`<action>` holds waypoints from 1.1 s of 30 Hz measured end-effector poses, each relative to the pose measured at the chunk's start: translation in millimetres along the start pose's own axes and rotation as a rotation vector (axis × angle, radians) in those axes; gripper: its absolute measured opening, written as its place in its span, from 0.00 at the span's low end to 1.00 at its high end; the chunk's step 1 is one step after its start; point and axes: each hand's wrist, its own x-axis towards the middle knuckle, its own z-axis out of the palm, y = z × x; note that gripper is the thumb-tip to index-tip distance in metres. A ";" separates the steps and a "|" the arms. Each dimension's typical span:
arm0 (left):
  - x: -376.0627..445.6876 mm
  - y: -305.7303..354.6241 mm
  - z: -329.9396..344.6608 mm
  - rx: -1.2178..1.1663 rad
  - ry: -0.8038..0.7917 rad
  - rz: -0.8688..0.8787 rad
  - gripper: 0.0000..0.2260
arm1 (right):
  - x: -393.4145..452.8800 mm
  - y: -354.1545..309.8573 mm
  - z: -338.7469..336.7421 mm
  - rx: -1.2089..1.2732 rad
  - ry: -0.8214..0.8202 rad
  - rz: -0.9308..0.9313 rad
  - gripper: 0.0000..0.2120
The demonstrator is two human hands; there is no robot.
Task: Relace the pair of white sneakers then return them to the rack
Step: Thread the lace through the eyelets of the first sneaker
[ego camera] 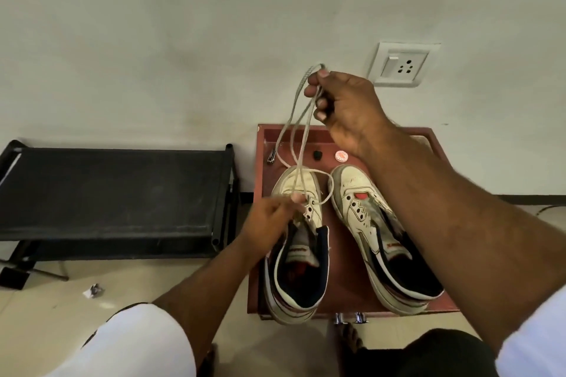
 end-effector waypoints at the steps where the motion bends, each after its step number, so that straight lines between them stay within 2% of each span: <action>1: 5.4 5.2 0.3 -0.055 0.150 0.049 0.18 | -3.7 -1.1 -0.8 0.004 -0.015 0.008 0.09; 3: 17.9 21.0 -1.4 -0.030 0.328 0.150 0.10 | -8.9 -3.9 -1.6 -0.012 -0.049 0.019 0.09; 4: 24.0 29.5 -2.3 -0.009 0.343 0.173 0.13 | -11.2 -6.4 -1.7 -0.030 -0.064 0.022 0.09; 6: 36.1 44.8 -2.7 0.041 0.306 0.192 0.17 | -13.2 -11.2 -1.5 -0.072 -0.085 0.018 0.09; 9: 48.8 66.6 -2.7 0.060 0.213 0.249 0.03 | -12.7 -13.0 -0.6 -0.124 -0.119 0.000 0.09; 13: 62.8 69.8 -10.3 0.095 0.162 0.239 0.18 | -7.1 -13.6 -4.1 -0.111 -0.099 -0.026 0.09; 16: 62.7 65.4 -19.6 0.069 0.185 0.202 0.15 | -0.4 7.1 -20.7 -0.230 -0.003 0.087 0.15; 18: 63.3 63.6 -23.1 0.034 0.212 0.188 0.13 | -7.4 38.9 -32.8 -0.379 0.064 0.123 0.16; 20: 62.8 64.3 -25.8 0.061 0.225 0.194 0.12 | -23.0 75.2 -40.3 -0.531 0.005 0.072 0.10; 23: 60.6 64.8 -26.1 0.131 0.216 0.213 0.11 | -41.4 109.3 -30.5 -0.561 -0.214 0.033 0.11; 25: 59.1 67.5 -26.9 0.133 0.222 0.217 0.14 | -42.0 116.3 -24.5 -0.537 -0.223 -0.003 0.10; 27: 50.5 69.6 -29.0 0.108 0.248 0.213 0.13 | -38.7 113.9 -21.5 -0.475 -0.202 0.006 0.10; 29: 28.4 58.6 -29.1 0.066 0.307 0.159 0.12 | -35.2 112.5 -23.3 -0.443 -0.211 0.043 0.10; 30: 13.5 47.0 -26.8 0.051 0.330 0.111 0.15 | -33.6 111.0 -26.4 -0.452 -0.221 0.058 0.10; 31: -0.4 34.3 -24.4 0.057 0.319 0.062 0.19 | -32.3 109.0 -28.7 -0.475 -0.232 0.067 0.10; 33: -18.2 16.1 -19.3 0.161 0.153 0.028 0.21 | -28.7 106.1 -32.3 -0.491 -0.254 0.088 0.09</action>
